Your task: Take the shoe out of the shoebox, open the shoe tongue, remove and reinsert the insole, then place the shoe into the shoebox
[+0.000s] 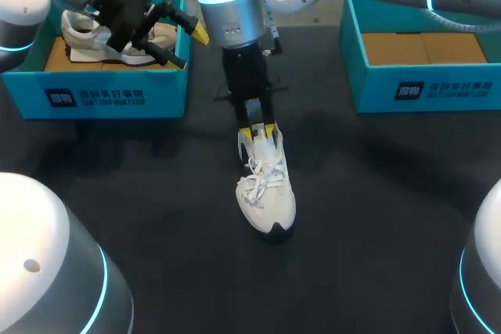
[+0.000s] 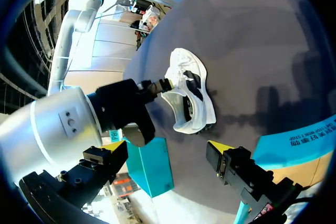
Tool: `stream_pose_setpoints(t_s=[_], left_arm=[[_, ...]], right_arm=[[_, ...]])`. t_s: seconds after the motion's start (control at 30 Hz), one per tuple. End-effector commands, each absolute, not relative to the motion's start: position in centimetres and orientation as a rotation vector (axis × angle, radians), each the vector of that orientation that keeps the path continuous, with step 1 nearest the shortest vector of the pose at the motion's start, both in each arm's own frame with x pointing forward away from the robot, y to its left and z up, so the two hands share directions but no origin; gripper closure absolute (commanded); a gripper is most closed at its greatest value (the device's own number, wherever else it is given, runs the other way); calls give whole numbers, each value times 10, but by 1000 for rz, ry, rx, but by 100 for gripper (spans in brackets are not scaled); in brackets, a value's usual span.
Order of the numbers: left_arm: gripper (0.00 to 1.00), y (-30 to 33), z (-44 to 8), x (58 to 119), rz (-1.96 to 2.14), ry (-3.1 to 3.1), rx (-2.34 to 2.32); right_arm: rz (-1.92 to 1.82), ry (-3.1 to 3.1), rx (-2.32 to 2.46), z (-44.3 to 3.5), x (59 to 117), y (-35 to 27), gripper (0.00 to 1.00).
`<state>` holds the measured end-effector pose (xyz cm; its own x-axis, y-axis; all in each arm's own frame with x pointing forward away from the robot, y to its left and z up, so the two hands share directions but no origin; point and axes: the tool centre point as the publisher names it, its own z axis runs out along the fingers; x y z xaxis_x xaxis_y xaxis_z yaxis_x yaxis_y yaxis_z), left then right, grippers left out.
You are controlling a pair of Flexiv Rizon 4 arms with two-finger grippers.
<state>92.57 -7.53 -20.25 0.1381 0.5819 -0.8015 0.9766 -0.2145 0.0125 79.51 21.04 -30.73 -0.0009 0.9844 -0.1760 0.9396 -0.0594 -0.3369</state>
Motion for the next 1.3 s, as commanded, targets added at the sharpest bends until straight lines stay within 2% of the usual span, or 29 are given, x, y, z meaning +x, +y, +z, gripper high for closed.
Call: stream_pose_setpoints(t_s=[0.03, 0.3, 0.9, 1.3], left_arm=[[0, -75, -202, 925, -922, 1493, 1869], [0, -75, -202, 925, -922, 1493, 1869], [0, -75, -202, 925, -922, 1493, 1869], [0, -75, -202, 925, -922, 1493, 1869]], right_arm=[[570, -2078, -2128, -305, 797, 213, 68], [588, -2067, -2175, -291, 776, 224, 63], [488, -2057, -2142, -322, 790, 210, 59], [516, -2098, -2180, -299, 790, 201, 57]])
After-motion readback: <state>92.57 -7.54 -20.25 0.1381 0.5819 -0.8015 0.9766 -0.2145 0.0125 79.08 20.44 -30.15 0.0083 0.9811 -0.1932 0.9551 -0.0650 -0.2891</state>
